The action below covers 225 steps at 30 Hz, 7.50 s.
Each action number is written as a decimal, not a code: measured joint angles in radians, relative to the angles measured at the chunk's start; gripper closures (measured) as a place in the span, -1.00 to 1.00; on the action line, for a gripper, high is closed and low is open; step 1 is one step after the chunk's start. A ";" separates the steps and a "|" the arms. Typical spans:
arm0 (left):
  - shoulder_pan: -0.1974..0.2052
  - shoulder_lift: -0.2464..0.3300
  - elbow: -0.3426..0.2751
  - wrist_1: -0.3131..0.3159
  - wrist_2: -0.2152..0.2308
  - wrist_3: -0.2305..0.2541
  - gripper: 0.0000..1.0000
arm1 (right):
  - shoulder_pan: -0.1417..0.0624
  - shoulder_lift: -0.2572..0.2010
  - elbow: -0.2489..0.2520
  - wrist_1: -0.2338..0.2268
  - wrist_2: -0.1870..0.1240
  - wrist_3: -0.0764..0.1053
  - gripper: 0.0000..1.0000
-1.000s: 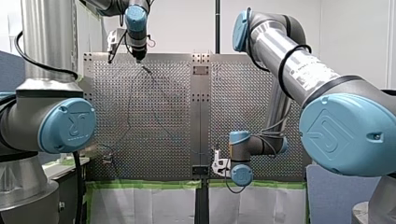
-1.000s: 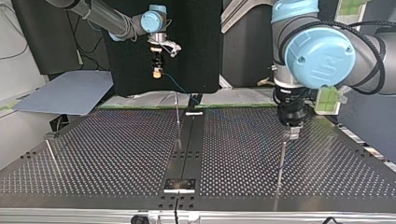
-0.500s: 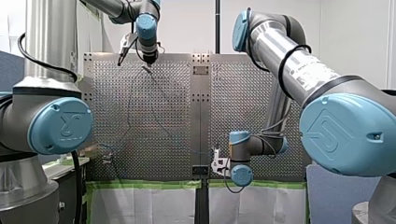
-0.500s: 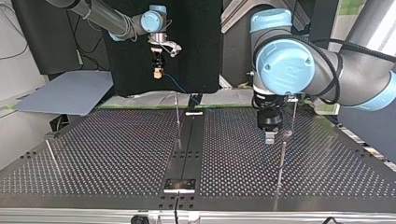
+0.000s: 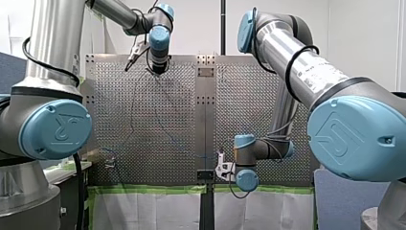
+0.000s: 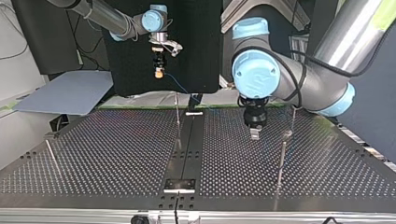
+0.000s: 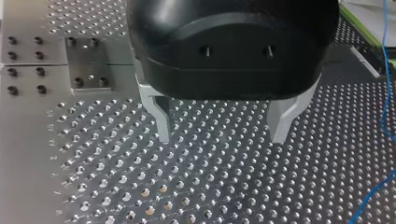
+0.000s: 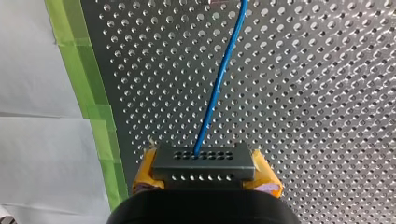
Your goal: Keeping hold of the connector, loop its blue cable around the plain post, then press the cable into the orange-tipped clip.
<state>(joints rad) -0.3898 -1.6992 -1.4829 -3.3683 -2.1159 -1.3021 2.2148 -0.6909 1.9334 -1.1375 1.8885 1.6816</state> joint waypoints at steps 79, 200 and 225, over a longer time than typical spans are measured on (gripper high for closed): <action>0.073 -0.436 0.073 0.174 -0.205 0.142 -1.00 | 0.033 0.000 -0.003 -0.004 0.000 -0.009 1.00; -0.116 -0.879 0.169 0.366 0.460 -0.416 -0.73 | 0.016 0.000 -0.009 0.024 0.003 -0.079 1.00; -0.099 -0.810 0.061 0.489 0.476 -0.532 1.00 | 0.001 0.000 -0.009 0.040 0.019 -0.083 1.00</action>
<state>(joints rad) -0.4892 -2.5096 -1.4216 -2.8793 -1.6401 -1.8345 2.2153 -0.6910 1.9246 -1.0972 1.9076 1.5987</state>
